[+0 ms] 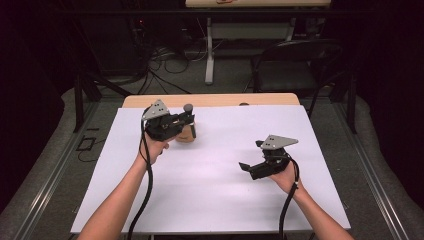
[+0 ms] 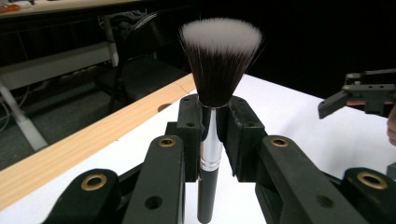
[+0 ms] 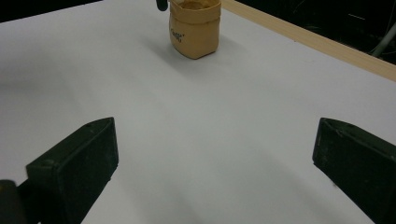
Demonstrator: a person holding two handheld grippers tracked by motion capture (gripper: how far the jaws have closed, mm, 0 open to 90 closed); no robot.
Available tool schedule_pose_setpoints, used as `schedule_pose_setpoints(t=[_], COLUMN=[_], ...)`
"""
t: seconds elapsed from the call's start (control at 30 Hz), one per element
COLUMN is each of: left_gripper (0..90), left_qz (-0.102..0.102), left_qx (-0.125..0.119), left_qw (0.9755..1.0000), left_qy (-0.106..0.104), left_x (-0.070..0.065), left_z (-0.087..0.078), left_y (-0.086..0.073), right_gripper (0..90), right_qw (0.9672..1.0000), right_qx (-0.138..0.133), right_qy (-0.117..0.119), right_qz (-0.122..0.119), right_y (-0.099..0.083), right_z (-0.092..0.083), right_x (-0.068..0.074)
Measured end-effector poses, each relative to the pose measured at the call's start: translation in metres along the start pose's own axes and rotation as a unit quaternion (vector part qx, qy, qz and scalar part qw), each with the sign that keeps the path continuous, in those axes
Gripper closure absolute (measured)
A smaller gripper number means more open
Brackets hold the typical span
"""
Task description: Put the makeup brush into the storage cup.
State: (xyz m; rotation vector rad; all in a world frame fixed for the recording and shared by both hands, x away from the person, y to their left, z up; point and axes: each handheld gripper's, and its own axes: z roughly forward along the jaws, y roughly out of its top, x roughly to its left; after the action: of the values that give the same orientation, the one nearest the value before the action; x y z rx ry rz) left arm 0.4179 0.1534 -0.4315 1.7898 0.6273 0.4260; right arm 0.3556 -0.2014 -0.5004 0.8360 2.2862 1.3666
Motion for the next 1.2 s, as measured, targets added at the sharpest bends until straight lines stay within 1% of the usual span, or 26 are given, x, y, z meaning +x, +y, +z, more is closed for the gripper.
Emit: schedule_pose_setpoints(t=[0.07, 0.1, 0.17, 0.23, 0.33, 0.5, 0.63, 0.73, 0.83, 0.87, 0.93, 1.0, 1.2], left_gripper=[77.1, 77.2, 77.2, 77.2, 77.2, 77.2, 77.2, 77.2, 77.2, 77.2, 77.2, 77.1, 77.2], left_qz=[0.0, 0.002, 0.002, 0.004, 0.01, 0.012, 0.015, 0.013, 0.015, 0.013, 0.014, 0.014, 0.01], left_qx=[0.0, -0.001, -0.001, -0.003, -0.001, -0.002, -0.003, -0.002, 0.0, 0.001, 0.001, 0.0, -0.001], left_qw=[1.0, 1.0, 1.0, 0.9999, 0.9999, 0.9998, 0.9995, 0.9995, 0.9992, 0.9993, 0.9992, 0.9988, 0.9984], left_qy=[-0.001, 0.003, 0.001, 0.009, 0.011, 0.018, 0.026, 0.028, 0.038, 0.036, 0.039, 0.046, 0.055], left_x=[0.002, 0.003, 0.004, 0.006, 0.009, 0.012, 0.014, 0.018, 0.021, 0.022, 0.023, 0.025, 0.03], left_z=[0.0, -0.001, -0.001, -0.002, -0.003, -0.002, -0.001, 0.001, 0.004, 0.005, 0.006, 0.008, 0.012], left_y=[0.003, 0.006, 0.007, 0.011, 0.014, 0.017, 0.019, 0.019, 0.02, 0.02, 0.019, 0.018, 0.015], right_gripper=[0.0, 0.0, 0.0, 0.0, 0.0, 0.0, 0.0, 0.0, 0.0, 0.0, 0.0, 0.0, 0.0], right_qw=[1.0, 1.0, 1.0, 1.0, 1.0, 1.0, 1.0, 1.0, 1.0, 1.0, 1.0, 1.0, 1.0], right_qx=[0.001, 0.001, 0.001, 0.002, 0.002, 0.003, 0.004, 0.004, 0.005, 0.005, 0.004, 0.004, 0.004], right_qy=[0.0, 0.0, 0.002, 0.001, 0.0, -0.002, -0.001, -0.001, -0.001, -0.002, -0.001, 0.0, 0.0], right_qz=[0.0, 0.0, 0.0, 0.001, 0.0, 0.0, 0.0, -0.001, -0.001, -0.002, -0.002, -0.002, -0.002], right_y=[0.0, 0.0, 0.0, 0.0, 0.0, 0.0, 0.0, 0.0, 0.0, 0.0, 0.0, 0.0, 0.0], right_z=[0.0, 0.0, 0.0, 0.0, 0.0, 0.0, 0.0, 0.0, 0.0, 0.0, 0.0, 0.0, 0.0], right_x=[0.0, 0.0, 0.0, 0.0, 0.0, -0.001, -0.001, 0.0, 0.0, 0.0, 0.0, 0.0, 0.0])
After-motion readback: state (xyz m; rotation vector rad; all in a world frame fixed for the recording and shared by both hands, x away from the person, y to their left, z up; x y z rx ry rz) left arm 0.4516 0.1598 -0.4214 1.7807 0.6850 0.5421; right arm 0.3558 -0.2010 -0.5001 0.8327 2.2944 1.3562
